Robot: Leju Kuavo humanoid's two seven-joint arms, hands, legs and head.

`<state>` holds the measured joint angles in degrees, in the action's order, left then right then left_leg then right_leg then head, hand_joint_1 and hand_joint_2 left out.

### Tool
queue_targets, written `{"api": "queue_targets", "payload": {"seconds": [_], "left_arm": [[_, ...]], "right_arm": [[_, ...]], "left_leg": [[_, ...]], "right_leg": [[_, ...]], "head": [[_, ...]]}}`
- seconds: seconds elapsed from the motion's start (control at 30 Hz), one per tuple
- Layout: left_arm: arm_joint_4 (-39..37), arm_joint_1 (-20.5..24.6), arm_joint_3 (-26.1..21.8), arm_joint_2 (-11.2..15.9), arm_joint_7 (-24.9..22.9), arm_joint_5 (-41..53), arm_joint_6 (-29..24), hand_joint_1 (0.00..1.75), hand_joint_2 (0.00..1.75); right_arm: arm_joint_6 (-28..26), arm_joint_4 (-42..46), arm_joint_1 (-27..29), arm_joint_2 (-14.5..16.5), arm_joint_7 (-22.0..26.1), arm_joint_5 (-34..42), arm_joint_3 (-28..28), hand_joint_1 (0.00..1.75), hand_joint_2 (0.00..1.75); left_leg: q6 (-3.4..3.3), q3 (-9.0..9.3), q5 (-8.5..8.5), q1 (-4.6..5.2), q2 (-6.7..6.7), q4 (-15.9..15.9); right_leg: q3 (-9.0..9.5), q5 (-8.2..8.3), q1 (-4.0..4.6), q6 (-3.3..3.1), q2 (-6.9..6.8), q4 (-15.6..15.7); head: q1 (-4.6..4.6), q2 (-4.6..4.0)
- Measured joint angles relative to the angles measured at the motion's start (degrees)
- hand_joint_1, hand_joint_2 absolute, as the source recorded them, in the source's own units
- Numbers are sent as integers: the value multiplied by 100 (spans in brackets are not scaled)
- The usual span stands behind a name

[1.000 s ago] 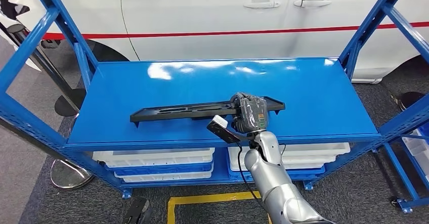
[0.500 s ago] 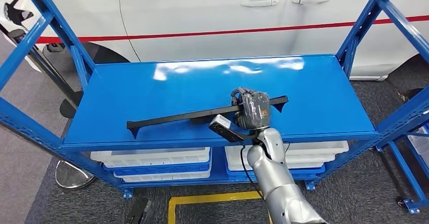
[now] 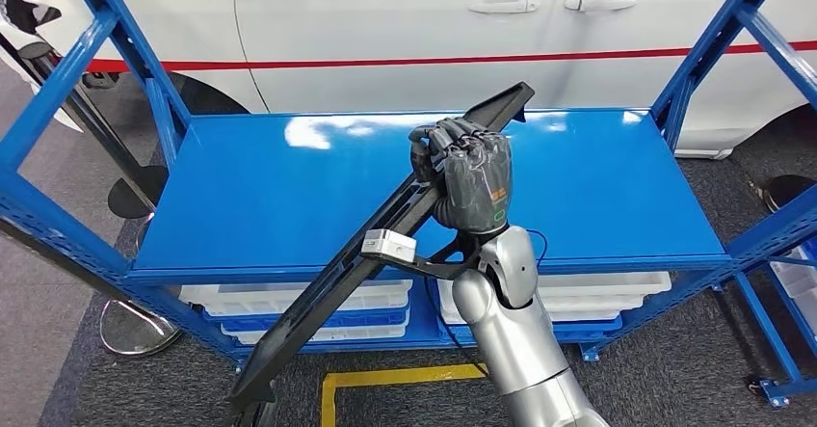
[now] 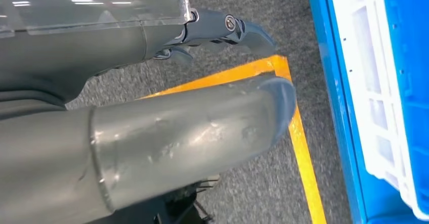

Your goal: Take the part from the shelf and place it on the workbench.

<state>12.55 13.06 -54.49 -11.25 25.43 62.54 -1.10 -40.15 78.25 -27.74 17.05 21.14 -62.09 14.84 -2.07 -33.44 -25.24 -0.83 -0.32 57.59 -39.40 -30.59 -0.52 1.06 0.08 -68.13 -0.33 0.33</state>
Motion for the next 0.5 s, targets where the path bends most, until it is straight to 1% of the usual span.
{"api": "queue_targets", "payload": {"seconds": [0.03, 0.07, 0.1, 0.13, 0.17, 0.2, 0.23, 0.27, 0.3, 0.37, 0.4, 0.43, 0.47, 0.5], "left_arm": [[0, -9, 0, -1, 4, 0, 14, 0, 87], [0, -22, 0, -1, 12, 0, 41, 0, 131], [0, -36, 0, -3, 21, -1, 79, 0, 175], [0, -49, 0, -8, 28, -2, 118, 0, 175], [0, -59, 0, -17, 32, -4, 150, 0, 175], [0, -67, 0, -31, 31, -10, 182, 0, 175], [0, -73, 0, -45, 27, -19, 212, 0, 175], [0, -80, 0, -58, 21, -27, 248, 0, 175], [0, -88, 1, -72, 12, -32, 288, 0, 175], [-1, -103, 7, -94, -8, -25, 341, 0, 175], [-1, -109, 10, -104, -15, -18, 355, 0, 175], [-1, -110, 13, -112, -20, -11, 359, 0, 175], [-1, -111, 14, -118, -21, -6, 361, 0, 175], [-1, -113, 15, -121, -22, -1, 361, 0, 175]], "right_arm": [[1, 55, 31, -44, -18, 27, 65, 175, 175], [2, 101, 64, -94, -37, 63, 134, 175, 175], [2, 142, 88, -142, -62, 102, 208, 175, 175], [2, 181, 100, -184, -97, 140, 287, 175, 175], [2, 222, 103, -219, -149, 173, 367, 175, 175], [2, 268, 102, -255, -207, 195, 456, 175, 175], [2, 309, 102, -285, -269, 207, 545, 175, 175], [3, 340, 103, -316, -335, 209, 625, 175, 175], [3, 363, 106, -350, -394, 207, 699, 175, 175], [4, 398, 109, -405, -491, 201, 804, 175, 175], [4, 420, 107, -428, -519, 201, 850, 175, 175], [4, 439, 103, -443, -536, 201, 891, 175, 175], [5, 454, 102, -454, -545, 201, 929, 175, 175], [5, 461, 102, -465, -549, 201, 960, 175, 175]], "left_leg": [[-12, -1, -3, 5, 0, 4], [-16, -1, -8, 9, -2, 10], [-15, -1, -15, 11, -4, 20], [-9, 0, -26, 12, -6, 36], [3, 0, -42, 12, -8, 57], [22, -7, -60, 20, -9, 78], [43, -16, -75, 31, -10, 100], [67, -27, -83, 41, -11, 113], [92, -34, -84, 48, -11, 115], [153, -38, -98, 41, -11, 117], [185, -57, -150, 33, -8, 170], [215, -112, -248, 28, -5, 305], [242, -228, -407, 20, -2, 573], [263, -393, -593, 15, -1, 944]], "right_leg": [[-165, -122, -3, 4, 0, -333], [-267, -151, -5, 4, 0, -530], [-271, -70, -7, -2, 0, -521], [-164, 102, -9, -14, -1, -294], [10, 290, -9, -32, 0, 73], [181, 417, -5, -50, 2, 412], [303, 492, 2, -67, 5, 670], [359, 504, 11, -81, 9, 802], [366, 489, 24, -97, 13, 821], [366, 509, 19, -146, 16, 854], [375, 516, 9, -179, 13, 870], [384, 524, -5, -209, 7, 887], [392, 526, -10, -232, 1, 896], [393, 523, -8, -248, -3, 896]], "head": [[0, 0], [0, 0], [0, 0], [0, 0], [0, 0], [-1, 0], [-2, 0], [-3, 0], [-3, 0], [-2, 0], [-3, 0], [-3, 0], [-4, 0], [-4, 0]]}}
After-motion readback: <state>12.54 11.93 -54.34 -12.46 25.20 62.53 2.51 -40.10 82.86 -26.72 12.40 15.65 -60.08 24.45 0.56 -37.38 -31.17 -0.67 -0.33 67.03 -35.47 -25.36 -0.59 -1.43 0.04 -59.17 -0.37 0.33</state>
